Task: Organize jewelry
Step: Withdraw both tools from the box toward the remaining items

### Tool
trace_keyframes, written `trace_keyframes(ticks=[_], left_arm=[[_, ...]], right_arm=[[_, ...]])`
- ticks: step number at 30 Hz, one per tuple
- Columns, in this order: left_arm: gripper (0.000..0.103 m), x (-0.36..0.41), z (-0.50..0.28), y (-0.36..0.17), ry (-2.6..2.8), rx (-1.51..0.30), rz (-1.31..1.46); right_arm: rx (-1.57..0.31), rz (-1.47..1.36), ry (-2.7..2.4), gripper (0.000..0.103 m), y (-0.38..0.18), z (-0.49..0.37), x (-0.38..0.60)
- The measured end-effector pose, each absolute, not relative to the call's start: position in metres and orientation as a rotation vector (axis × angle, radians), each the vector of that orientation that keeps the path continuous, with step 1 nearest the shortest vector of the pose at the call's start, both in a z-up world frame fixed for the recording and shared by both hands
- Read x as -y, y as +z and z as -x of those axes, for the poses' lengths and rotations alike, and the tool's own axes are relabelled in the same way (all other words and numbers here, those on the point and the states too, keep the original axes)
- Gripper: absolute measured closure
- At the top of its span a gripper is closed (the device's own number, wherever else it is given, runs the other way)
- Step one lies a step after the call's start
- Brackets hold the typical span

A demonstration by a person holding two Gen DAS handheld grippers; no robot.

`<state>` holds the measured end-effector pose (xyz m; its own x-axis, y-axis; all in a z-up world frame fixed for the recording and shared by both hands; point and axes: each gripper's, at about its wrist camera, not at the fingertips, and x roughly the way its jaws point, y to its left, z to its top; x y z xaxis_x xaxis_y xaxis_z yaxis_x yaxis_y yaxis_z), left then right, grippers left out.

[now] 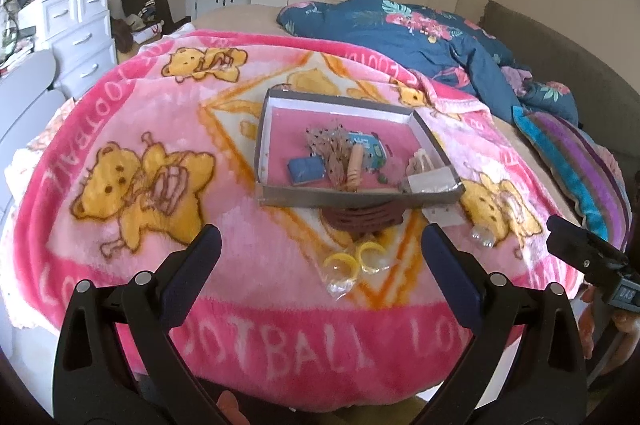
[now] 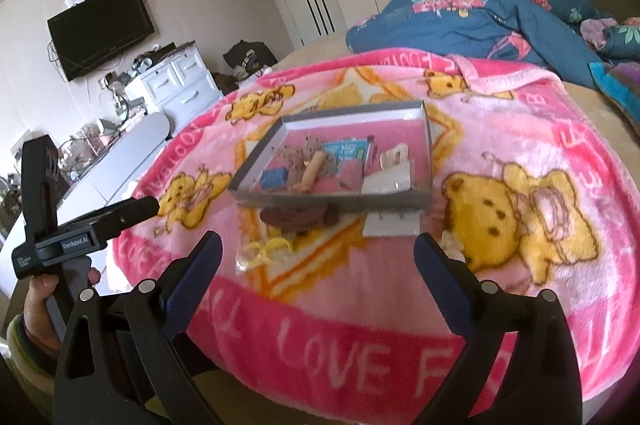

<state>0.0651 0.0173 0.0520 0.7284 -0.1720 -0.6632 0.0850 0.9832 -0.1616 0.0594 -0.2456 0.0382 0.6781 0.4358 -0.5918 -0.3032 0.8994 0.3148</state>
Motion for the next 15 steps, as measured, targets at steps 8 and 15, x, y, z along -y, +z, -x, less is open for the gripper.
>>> trace_keyframes(ticks=[8, 15], left_arm=[[0.009, -0.008, -0.064, 0.041, -0.163, -0.769, 0.095], [0.009, 0.005, -0.065, 0.026, -0.185, -0.804, 0.063]], right_arm=[[-0.761, -0.181, 0.421, 0.007, 0.022, -0.055, 0.243], [-0.796, -0.189, 0.409, 0.007, 0.008, -0.054, 0.247]])
